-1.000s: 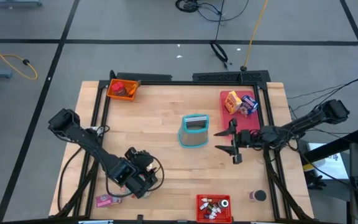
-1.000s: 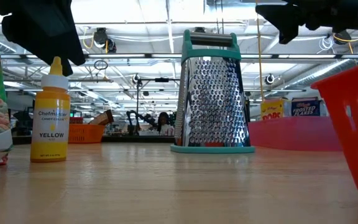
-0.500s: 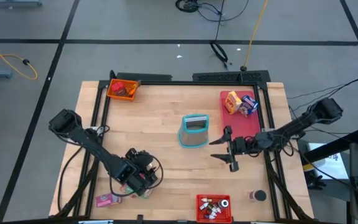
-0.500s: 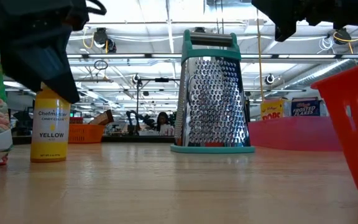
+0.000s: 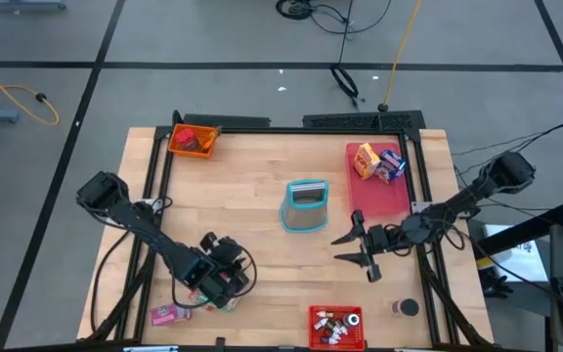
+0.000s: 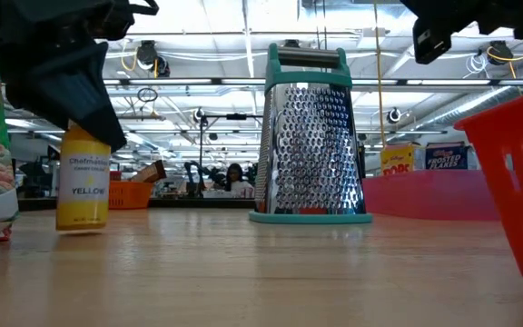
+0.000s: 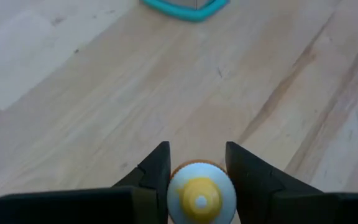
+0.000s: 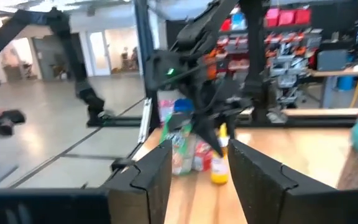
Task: Pick & Place Kitchen Items
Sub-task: Put the big yellow food coloring bottle into the red bin
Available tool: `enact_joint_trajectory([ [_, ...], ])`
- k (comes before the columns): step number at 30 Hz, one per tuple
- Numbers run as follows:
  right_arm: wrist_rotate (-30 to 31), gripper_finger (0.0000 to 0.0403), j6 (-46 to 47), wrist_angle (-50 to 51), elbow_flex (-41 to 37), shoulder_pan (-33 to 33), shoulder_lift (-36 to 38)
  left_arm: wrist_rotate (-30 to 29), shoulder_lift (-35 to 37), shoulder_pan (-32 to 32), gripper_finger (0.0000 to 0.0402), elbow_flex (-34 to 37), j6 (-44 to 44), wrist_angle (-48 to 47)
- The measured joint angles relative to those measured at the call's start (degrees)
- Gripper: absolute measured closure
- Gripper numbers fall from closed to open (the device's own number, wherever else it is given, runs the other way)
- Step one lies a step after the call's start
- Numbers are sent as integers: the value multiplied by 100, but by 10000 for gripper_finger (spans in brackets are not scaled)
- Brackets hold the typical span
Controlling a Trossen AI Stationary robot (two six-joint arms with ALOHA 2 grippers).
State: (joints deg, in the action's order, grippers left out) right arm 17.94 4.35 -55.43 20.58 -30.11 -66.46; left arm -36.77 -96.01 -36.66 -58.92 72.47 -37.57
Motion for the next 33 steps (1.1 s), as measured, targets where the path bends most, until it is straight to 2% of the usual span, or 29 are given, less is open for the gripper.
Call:
enact_joint_trajectory([
  [8, 15, 271, 100, 272, 0, -312, -4, 30, 0, 164, 282, 0, -458, 698],
  [14, 190, 283, 353, 802, 0, -298, -2, 225, 0, 411, 287, -46, -1246, 1417],
  [16, 296, 286, 464, 898, 0, -297, -2, 394, 0, 514, 302, -46, -1520, 1701],
  [20, 298, 285, 548, 899, 0, -295, -2, 839, 0, 715, 303, -50, -2003, 2261],
  [24, 299, 282, 549, 906, 26, -295, -17, 980, 0, 853, 303, -85, -2383, 2532],
  [28, 286, 280, 531, 899, 281, -295, -333, 1090, 0, 900, 303, -372, -2630, 2471],
  [33, 279, 280, 161, 913, 842, -290, -1148, 1091, 0, 880, 303, -855, -3105, 2403],
])
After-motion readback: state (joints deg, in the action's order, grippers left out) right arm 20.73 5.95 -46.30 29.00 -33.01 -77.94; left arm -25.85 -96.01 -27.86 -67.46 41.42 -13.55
